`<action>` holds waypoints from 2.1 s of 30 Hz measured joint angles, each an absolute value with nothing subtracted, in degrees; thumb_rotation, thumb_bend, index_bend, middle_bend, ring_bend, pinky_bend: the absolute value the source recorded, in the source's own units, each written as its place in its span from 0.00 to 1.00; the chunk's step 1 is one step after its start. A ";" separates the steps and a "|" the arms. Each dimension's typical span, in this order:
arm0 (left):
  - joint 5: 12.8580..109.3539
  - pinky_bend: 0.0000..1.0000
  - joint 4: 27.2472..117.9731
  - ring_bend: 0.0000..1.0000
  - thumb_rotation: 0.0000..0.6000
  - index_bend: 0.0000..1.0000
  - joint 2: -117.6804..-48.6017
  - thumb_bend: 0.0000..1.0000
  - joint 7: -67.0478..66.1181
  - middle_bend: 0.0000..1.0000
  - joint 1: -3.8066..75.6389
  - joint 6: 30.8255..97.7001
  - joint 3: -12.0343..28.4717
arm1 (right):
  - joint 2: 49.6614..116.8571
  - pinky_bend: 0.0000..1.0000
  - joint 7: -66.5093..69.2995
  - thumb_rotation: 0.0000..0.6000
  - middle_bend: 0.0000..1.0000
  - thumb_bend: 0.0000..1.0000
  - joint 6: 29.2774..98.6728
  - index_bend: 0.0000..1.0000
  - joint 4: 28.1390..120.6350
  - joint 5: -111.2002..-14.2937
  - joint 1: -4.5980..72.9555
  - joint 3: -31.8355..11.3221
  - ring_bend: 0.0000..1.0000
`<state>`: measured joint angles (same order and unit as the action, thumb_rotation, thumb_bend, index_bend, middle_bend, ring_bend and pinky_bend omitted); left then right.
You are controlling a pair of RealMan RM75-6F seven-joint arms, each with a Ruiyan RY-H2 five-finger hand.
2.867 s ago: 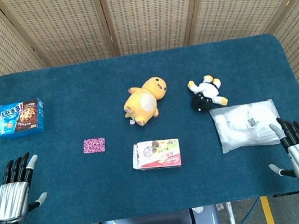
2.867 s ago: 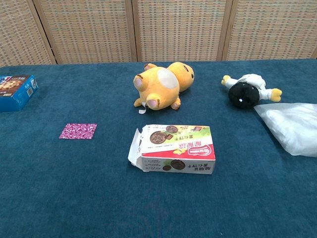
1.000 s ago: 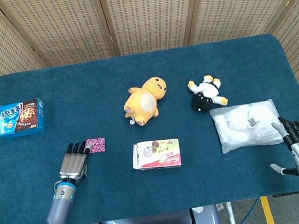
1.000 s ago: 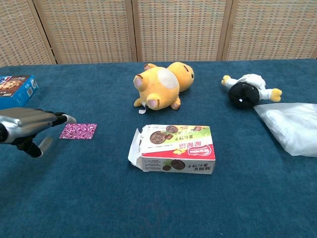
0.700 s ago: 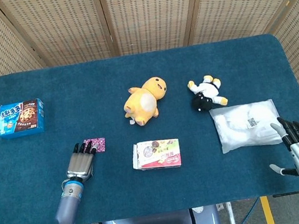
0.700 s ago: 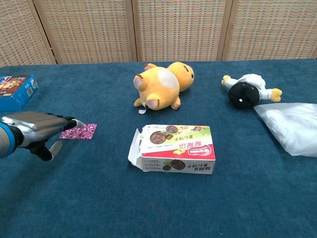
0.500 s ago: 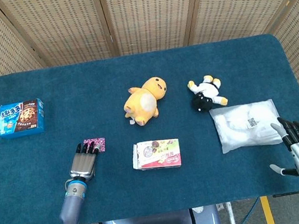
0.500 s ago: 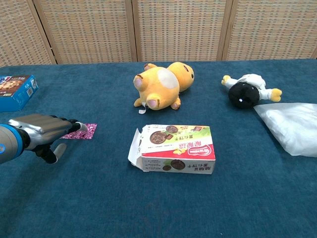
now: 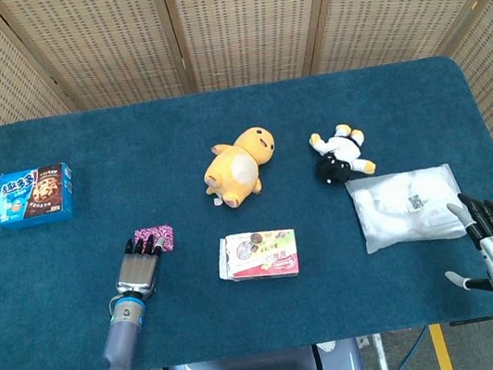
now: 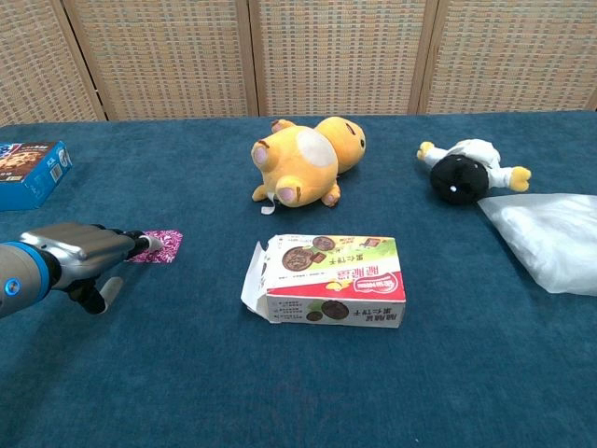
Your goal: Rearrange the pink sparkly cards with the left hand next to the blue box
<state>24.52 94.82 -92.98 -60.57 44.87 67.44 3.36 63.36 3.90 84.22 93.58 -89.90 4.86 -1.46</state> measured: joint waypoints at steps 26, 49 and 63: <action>28.78 0.00 91.93 0.00 1.00 0.00 -84.88 0.73 -51.34 0.00 38.78 64.24 -3.47 | 64.07 0.00 2.27 1.00 0.00 0.08 84.59 0.00 93.46 -90.43 4.86 -1.32 0.00; 32.91 0.00 100.82 0.00 1.00 0.00 -82.71 0.73 -49.97 0.00 40.75 66.83 1.24 | 63.98 0.00 2.16 1.00 0.00 0.08 84.36 0.00 93.77 -89.98 4.81 -1.31 0.00; 26.43 0.00 95.74 0.00 1.00 0.00 -92.41 0.73 -56.11 0.00 44.82 69.68 3.70 | 63.41 0.00 3.33 1.00 0.00 0.08 83.85 0.00 93.74 -89.44 4.91 -1.40 0.00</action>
<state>26.43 95.74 -92.41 -56.11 44.82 69.68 3.70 63.41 3.33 83.85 93.74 -89.44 4.91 -1.40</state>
